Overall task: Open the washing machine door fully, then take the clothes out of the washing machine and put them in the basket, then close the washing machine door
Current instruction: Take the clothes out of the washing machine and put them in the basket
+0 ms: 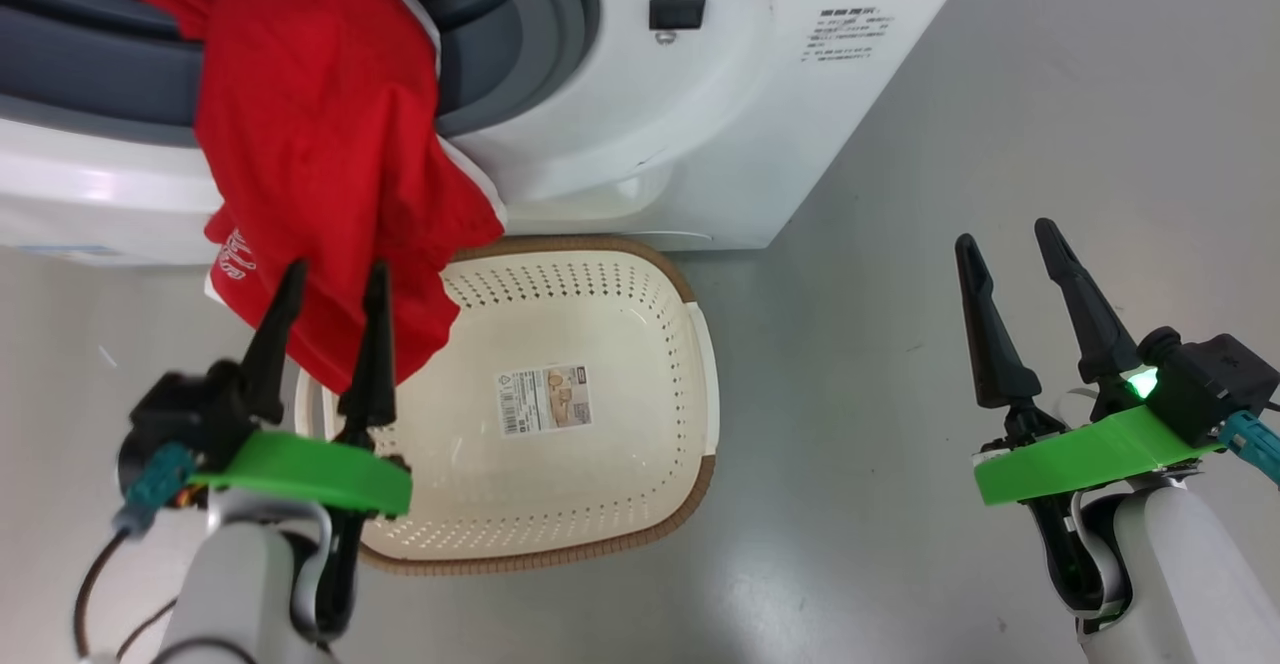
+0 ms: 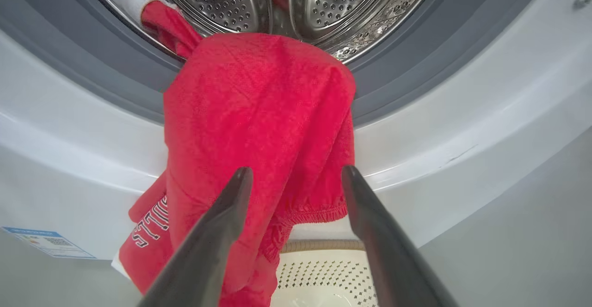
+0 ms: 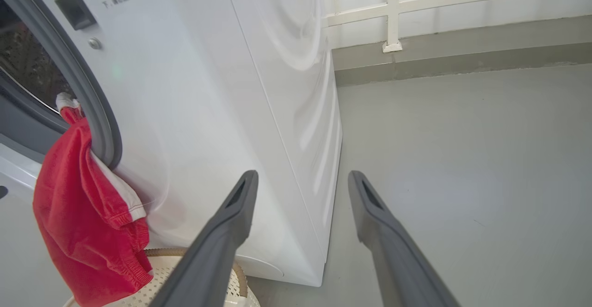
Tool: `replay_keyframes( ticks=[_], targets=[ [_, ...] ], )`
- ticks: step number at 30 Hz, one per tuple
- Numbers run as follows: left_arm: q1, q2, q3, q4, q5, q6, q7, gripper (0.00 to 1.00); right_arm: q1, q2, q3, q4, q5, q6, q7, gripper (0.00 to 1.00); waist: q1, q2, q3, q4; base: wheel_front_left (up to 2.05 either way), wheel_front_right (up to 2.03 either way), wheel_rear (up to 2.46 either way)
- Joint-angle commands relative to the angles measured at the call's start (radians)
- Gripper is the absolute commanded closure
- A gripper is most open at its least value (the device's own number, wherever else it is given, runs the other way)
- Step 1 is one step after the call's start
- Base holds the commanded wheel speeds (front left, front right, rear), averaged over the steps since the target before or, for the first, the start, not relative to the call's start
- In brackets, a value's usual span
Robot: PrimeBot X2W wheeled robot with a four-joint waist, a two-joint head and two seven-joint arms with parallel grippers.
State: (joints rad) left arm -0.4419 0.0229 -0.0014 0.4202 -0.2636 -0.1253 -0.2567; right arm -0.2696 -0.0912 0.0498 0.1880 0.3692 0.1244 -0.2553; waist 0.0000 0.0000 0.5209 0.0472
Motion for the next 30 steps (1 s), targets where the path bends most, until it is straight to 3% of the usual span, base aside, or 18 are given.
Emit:
replay_keyframes(
  ticks=[1, 16, 30],
  targets=[
    [0.037, 0.027, 0.037, -0.038, 0.008, -0.005, -0.005, 0.00, 0.025, -0.004, 0.020, -0.020, 0.000, 0.006, -0.006, 0.00, 0.0000, 0.0000, -0.005, 0.002, 0.00, 0.00, 0.00],
    [0.212, 0.027, 0.115, -0.246, 0.022, -0.005, -0.005, 0.00, 0.055, -0.013, 0.013, -0.019, 0.000, 0.006, -0.006, 0.00, 0.0000, 0.0000, -0.031, 0.014, 0.00, 0.00, 0.00],
    [0.195, 0.027, 0.097, -0.272, 0.010, 0.001, -0.005, 0.00, 0.051, -0.013, 0.005, -0.020, 0.002, 0.006, -0.006, 0.00, 0.0000, 0.0000, -0.022, 0.015, 0.00, 0.00, 0.00]
  ],
)
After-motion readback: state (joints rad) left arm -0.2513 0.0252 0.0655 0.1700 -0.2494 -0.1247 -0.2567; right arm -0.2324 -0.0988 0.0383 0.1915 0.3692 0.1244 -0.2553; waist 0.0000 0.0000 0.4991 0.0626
